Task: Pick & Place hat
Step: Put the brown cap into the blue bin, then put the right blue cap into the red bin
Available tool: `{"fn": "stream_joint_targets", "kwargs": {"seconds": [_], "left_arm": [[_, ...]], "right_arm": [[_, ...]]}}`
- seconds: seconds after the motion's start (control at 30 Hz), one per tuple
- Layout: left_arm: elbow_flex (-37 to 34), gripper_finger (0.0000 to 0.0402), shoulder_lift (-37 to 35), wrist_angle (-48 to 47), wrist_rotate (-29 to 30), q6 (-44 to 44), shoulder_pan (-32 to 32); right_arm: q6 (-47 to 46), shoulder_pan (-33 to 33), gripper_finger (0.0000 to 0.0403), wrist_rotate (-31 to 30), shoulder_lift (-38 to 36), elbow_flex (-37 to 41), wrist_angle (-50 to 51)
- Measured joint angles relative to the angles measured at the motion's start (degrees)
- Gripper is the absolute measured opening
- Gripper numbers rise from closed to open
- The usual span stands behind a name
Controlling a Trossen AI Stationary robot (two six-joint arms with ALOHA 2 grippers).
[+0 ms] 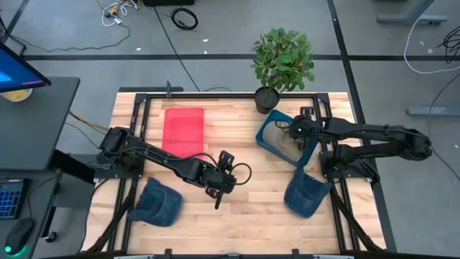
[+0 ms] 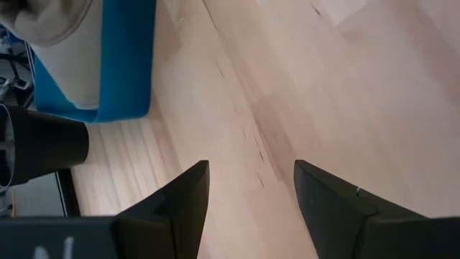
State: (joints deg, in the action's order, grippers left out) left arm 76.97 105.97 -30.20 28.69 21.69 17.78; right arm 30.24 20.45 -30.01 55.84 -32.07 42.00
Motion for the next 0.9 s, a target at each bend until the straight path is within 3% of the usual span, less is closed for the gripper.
{"fn": "stream_joint_targets", "kwargs": {"seconds": [0.4, 0.7, 0.8, 0.9], "left_arm": [[0.0, 0.0206, 0.0, 0.0, 0.0, -1.0, 0.0], [0.0, 0.0206, -0.4, -2.8, 0.0, -3.8, 0.5], [0.0, 0.0206, -2.7, -5.2, -0.3, -8.3, 0.3], [0.0, 0.0206, -6.8, -6.8, -2.1, -14.0, -0.4]], "right_arm": [[-3.3, 0.8, 0.01, -0.4, 0.3, -3.0, 2.1], [-16.4, 0.4, 0.0158, -0.2, 0.3, -14.4, 21.4], [-20.8, -0.9, 0.0171, 3.1, 0.3, -19.0, 25.6], [-25.0, -2.9, 0.0177, 10.9, 0.3, -23.1, 25.5]]}}
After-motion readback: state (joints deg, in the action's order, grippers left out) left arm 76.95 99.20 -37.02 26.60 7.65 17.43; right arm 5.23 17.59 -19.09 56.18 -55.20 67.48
